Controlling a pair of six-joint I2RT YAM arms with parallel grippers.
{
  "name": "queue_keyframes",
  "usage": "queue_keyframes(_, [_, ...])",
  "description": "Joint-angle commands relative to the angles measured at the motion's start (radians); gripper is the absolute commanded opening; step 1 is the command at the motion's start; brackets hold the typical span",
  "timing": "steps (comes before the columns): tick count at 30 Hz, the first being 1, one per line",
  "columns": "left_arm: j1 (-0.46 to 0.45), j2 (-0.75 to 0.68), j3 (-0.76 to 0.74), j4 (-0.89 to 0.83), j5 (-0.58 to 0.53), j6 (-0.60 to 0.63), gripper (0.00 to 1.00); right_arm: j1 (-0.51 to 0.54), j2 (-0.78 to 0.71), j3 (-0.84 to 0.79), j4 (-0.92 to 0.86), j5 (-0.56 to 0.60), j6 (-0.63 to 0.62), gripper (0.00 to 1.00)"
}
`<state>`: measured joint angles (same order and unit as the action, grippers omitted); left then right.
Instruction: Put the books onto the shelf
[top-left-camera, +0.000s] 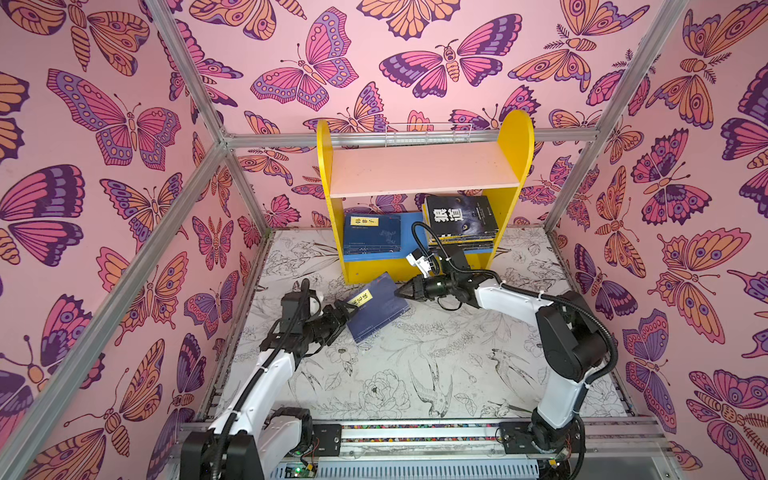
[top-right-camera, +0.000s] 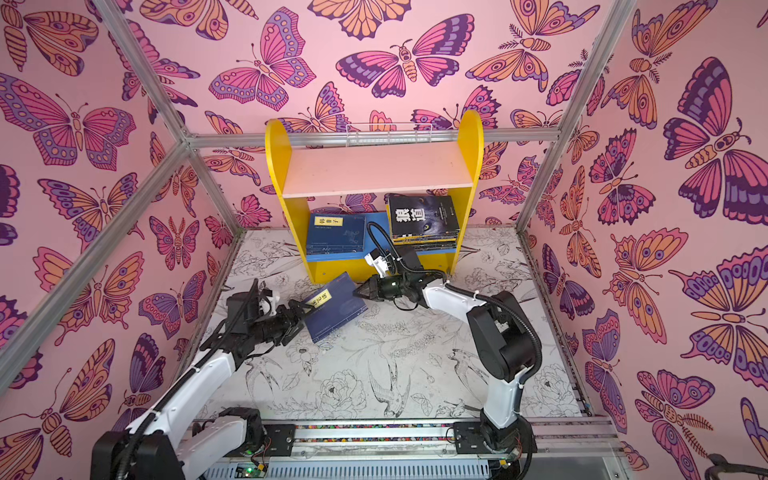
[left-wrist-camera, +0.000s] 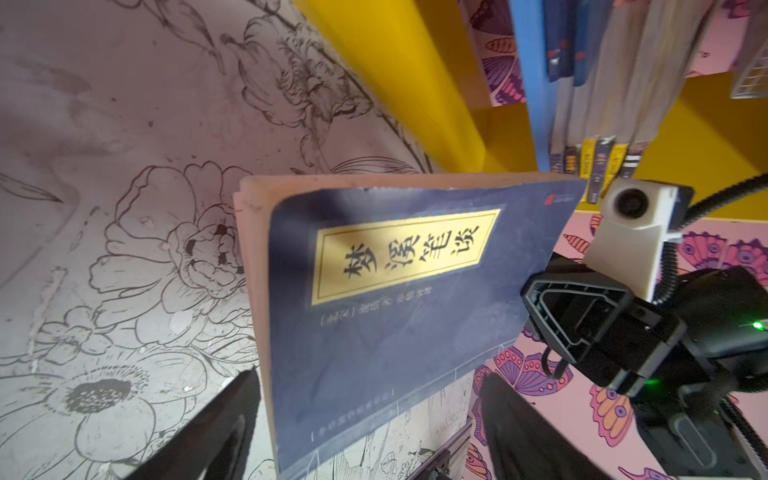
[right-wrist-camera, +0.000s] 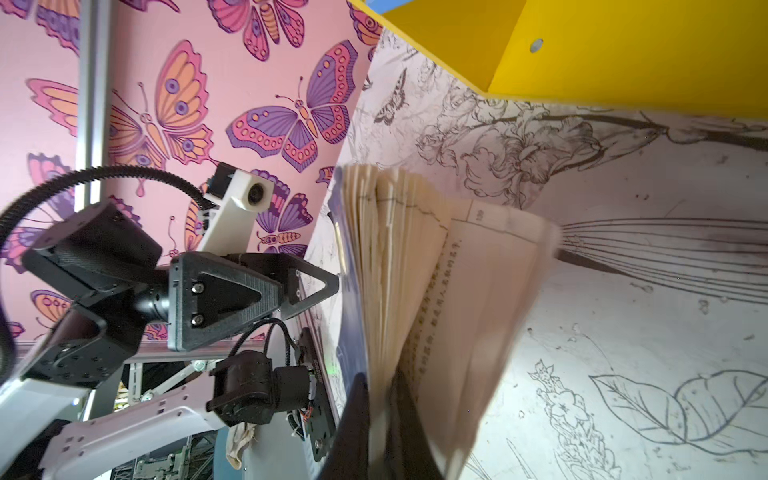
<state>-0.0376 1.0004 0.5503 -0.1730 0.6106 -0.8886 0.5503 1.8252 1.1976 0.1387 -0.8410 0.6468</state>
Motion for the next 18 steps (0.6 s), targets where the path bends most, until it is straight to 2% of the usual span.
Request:
queue_keyframes(1, [0.034, -0.045, -0.034, 0.076, 0.076, -0.062, 0.9, -0.032, -0.053, -0.012, 0.117, -0.056, 0.061, 0.0])
queue_keyframes(13, [0.053, -0.066, -0.038, 0.238, 0.2, -0.12, 1.0, -0.123, -0.125, -0.07, 0.193, -0.031, 0.131, 0.0])
queue_keyframes(18, [0.053, -0.078, -0.039, 0.26, 0.216, -0.125, 1.0, -0.143, -0.146, -0.076, 0.224, -0.026, 0.164, 0.0])
